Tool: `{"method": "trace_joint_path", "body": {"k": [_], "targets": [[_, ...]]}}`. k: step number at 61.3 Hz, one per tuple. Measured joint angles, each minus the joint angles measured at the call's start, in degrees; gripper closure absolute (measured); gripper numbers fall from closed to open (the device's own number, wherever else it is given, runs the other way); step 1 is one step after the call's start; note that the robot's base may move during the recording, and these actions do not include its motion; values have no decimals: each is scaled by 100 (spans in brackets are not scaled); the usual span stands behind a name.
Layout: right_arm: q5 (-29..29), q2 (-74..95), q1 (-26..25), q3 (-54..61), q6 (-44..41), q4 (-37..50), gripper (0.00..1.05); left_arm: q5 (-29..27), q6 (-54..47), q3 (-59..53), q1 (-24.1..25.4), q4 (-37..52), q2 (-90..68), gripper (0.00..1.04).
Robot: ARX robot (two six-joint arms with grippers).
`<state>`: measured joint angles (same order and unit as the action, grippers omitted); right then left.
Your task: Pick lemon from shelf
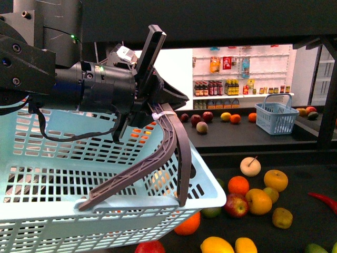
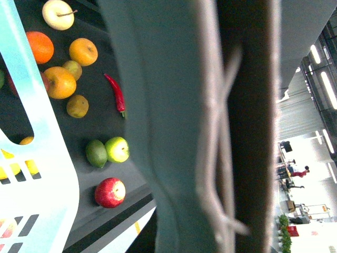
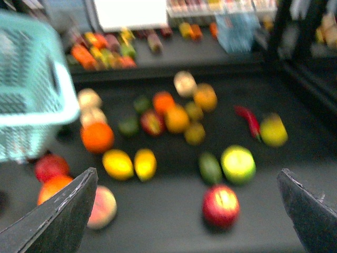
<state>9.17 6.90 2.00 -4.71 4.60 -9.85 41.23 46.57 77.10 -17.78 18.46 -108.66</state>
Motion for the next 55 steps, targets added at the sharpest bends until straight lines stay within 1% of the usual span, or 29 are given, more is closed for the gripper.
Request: {"method": "trace_joint_path", "body": {"k": [2,5,11,14,20,24,31,33,39,46,55], "targets": [[85,437,-44,-157,221,-208,2,-7,2,2,0,-4,0,98],[-33,1185,-160,-317,393,-109,2,-35,-2,2,0,-4,0,98],[-673,2660,-551,-658,527,627,2,-46,-2,2,0,-7,-13,98],[-1036,3589,-800,-960,518,1196,2,-48,-2,2,0,-7,-15,98],[-1471,5425,-1113,-1720,492,2103,2,-37,-7,2,0,-7,-15,98],[-1609,6651,-1176,-2339,442,2319,2,-37,-4,2,0,-7,-15,98],[-1683,8826,-1145,-3499,282,2140,2,-35,-4,4,0,-7,-15,98],[-1600,9348,-1110,-3781,212,2090,2,-33,-7,7,0,-7,-15,98],[-1644,10612,-1034,-4621,186,1888,2,-42,-2,7,0,-9,-22,98],[-1641,11560,-887,-5477,208,1716,2,-37,-15,7,0,-9,-22,98],[-1622,12319,-636,-6391,365,1556,2,-37,-15,7,0,-9,-22,98]]}}
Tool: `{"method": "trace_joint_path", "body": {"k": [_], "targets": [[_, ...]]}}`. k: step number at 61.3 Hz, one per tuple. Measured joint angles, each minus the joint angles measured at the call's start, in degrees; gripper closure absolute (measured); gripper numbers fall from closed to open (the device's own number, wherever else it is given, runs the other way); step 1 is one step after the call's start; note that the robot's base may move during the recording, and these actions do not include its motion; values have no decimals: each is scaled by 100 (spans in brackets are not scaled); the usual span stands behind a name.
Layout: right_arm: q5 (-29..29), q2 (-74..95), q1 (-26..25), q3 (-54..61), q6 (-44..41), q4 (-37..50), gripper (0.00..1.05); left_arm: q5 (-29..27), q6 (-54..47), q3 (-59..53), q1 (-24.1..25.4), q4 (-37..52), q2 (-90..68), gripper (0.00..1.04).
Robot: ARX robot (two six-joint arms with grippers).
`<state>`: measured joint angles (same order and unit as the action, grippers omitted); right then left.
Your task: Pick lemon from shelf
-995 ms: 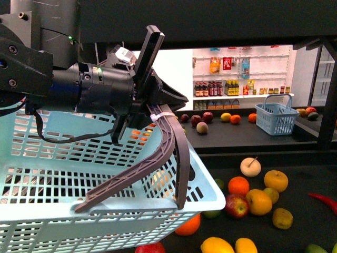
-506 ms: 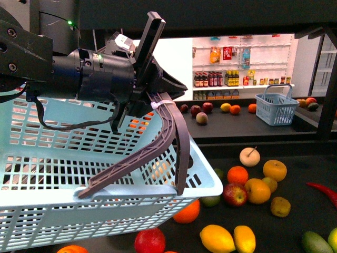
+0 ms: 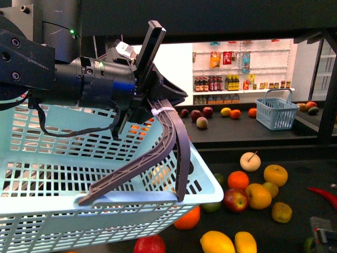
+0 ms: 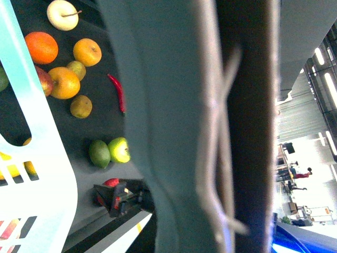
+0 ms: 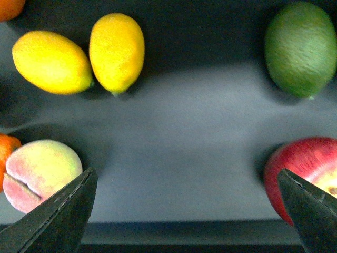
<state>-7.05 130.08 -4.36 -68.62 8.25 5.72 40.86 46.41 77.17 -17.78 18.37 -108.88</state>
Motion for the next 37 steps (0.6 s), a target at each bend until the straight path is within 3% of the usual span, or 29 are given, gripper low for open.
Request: {"method": "trace_joint_path", "body": {"k": [19,37], "targets": [[236,1196,533,-1486,151,-212,2,-2,-2,0,0,0,0,98],[396,1915,726,-2430,127,-444,2,-2,-4,0,0,0,0,98]]}}
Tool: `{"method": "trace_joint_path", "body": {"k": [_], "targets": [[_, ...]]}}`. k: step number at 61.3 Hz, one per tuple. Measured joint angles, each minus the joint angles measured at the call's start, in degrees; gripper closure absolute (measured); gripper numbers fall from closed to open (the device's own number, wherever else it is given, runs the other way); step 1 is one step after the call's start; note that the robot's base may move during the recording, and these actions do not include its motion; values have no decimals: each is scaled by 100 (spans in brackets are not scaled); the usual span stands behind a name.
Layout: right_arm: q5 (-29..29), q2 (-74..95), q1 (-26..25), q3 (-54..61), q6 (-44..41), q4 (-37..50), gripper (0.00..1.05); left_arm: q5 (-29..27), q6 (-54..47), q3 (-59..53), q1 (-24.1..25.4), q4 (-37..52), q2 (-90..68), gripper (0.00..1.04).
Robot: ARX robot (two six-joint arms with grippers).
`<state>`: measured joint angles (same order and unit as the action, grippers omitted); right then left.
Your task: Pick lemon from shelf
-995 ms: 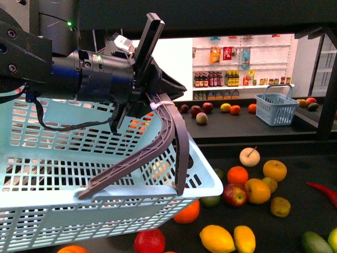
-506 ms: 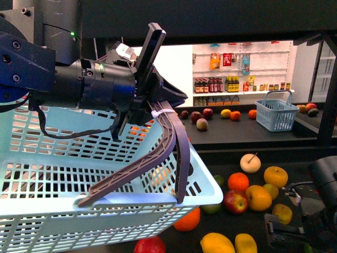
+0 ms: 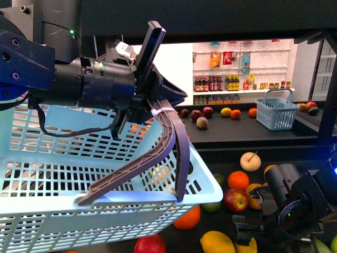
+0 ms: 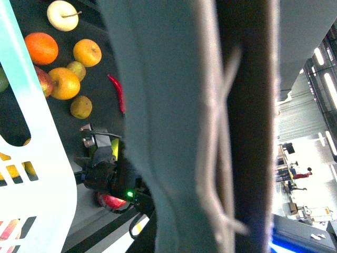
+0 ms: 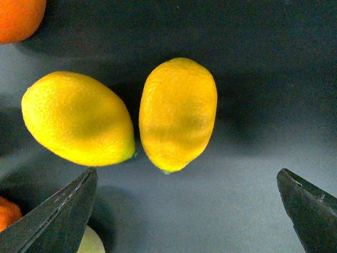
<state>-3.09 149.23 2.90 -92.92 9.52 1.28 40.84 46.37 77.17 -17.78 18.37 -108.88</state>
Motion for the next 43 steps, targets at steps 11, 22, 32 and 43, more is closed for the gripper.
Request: {"method": "trace_joint_path", "body": {"k": [11,22,32,43], "targets": [[125,319,2,-472,-22,-107,2,2,0,0,0,0,0,98],[136,601,4,-833,-9,-229,2,2,0,0,0,0,0,98],[144,791,44,-1056,-7,-299,2,0,0,0,0,0,0,98],[258,1082,68,-1408,-7,-415,2,0,0,0,0,0,0,98]]}}
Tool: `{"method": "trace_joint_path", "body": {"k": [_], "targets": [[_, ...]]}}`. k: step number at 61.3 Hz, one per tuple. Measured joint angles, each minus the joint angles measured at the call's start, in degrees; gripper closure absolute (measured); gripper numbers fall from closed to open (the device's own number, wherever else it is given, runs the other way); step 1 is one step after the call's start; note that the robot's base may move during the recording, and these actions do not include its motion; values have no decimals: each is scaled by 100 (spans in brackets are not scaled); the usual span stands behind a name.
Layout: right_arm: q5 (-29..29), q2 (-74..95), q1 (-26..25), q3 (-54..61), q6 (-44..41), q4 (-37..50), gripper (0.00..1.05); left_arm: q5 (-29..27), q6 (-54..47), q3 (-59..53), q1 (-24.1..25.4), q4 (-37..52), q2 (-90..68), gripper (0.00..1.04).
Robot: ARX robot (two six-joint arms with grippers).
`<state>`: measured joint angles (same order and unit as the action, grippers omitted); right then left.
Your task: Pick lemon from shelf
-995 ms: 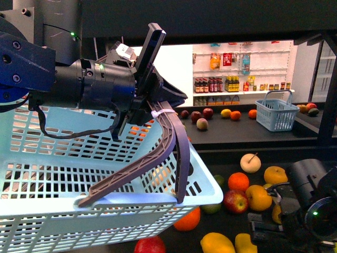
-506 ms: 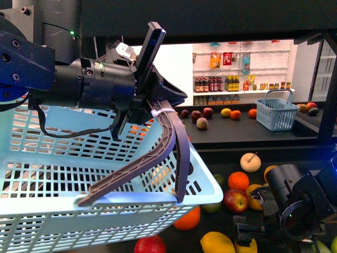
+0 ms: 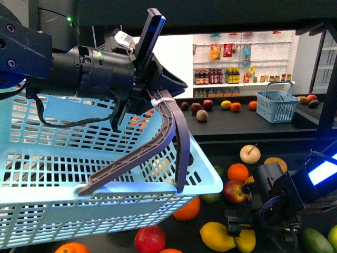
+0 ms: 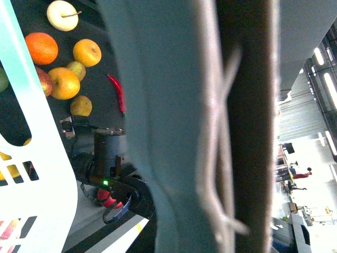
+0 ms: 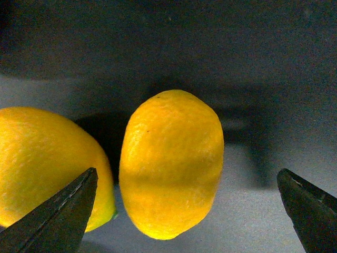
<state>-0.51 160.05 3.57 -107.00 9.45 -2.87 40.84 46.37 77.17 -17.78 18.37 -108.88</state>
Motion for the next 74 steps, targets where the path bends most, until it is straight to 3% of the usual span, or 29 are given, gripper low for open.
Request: {"method": "trace_joint_path", "body": {"k": [15,34,41,62,74], "targets": [[63,358,-2,-343,0,-92,3,2,0,0,0,0,0,98],[44,437,-9,-367,-2,9,43,2,0,0,0,0,0,98],[-15,315,-59,-125,-4,181,52,0,0,0,0,0,0,98],[26,-1091,-562,1436,-542,1189,54,2,0,0,0,0,0,98],[-522,-2494,-817,2159,-466,1338,54,0,-2,0,0,0,0,98]]}}
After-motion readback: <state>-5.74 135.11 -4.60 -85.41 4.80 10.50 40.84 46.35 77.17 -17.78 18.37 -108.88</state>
